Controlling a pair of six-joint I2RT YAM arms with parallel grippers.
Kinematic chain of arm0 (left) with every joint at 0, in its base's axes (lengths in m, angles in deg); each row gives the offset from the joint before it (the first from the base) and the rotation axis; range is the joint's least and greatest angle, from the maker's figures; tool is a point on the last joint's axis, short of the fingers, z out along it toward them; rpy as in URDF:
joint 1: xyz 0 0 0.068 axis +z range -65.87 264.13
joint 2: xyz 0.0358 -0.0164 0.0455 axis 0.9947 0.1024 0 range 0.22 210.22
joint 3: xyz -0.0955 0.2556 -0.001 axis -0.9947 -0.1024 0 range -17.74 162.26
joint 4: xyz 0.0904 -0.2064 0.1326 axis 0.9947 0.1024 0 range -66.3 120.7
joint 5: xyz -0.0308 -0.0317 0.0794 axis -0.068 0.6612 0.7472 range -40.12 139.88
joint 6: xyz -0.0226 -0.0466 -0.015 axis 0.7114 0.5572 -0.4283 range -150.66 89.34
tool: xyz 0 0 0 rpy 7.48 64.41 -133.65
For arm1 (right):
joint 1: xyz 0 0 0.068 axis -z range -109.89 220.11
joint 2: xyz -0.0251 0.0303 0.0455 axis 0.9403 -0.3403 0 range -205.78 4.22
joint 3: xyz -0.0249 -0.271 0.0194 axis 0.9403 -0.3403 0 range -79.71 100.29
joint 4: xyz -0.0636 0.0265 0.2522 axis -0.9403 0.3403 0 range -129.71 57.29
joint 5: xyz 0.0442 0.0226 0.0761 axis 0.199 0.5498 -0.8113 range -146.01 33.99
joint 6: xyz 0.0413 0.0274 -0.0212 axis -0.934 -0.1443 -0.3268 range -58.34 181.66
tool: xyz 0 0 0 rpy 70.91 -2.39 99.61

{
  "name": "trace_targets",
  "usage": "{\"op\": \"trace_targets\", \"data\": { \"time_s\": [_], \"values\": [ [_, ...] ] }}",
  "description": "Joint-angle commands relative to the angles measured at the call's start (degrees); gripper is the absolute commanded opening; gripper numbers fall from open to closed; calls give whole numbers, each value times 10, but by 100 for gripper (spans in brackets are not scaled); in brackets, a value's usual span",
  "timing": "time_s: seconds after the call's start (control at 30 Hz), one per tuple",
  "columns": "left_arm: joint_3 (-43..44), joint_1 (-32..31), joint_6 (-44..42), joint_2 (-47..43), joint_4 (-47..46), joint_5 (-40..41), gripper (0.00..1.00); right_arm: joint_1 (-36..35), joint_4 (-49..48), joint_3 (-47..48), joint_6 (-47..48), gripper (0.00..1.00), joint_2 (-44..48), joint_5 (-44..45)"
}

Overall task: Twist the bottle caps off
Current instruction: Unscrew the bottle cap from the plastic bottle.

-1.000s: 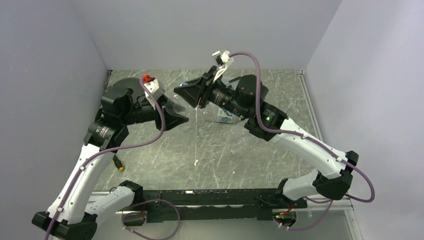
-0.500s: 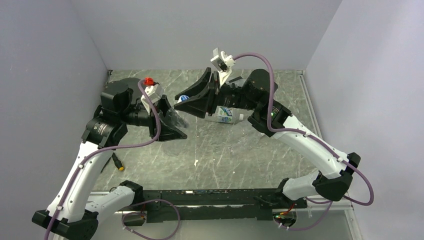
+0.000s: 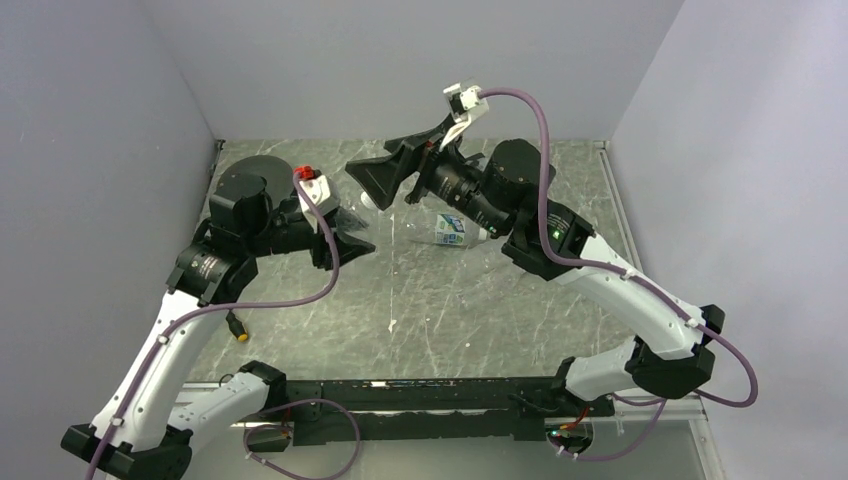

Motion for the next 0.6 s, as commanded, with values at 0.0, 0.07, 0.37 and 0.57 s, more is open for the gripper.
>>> {"op": "trace_targets", "data": {
  "time_s": [0.0, 0.07, 0.37, 0.57],
  "values": [
    [-6, -1, -26, -2, -43, 136, 42, -23, 37, 30, -15, 91, -15, 115],
    [-9, -1, -19, -4, -54, 149, 42, -25, 42, 30, -26, 85, -20, 134],
    [-11, -1, 0, -5, -65, 163, 40, -25, 31, 20, -52, 65, -31, 151],
    [-9, -1, 7, -3, -61, 161, 40, -26, 23, 21, -62, 59, -49, 138]
  ]
}}
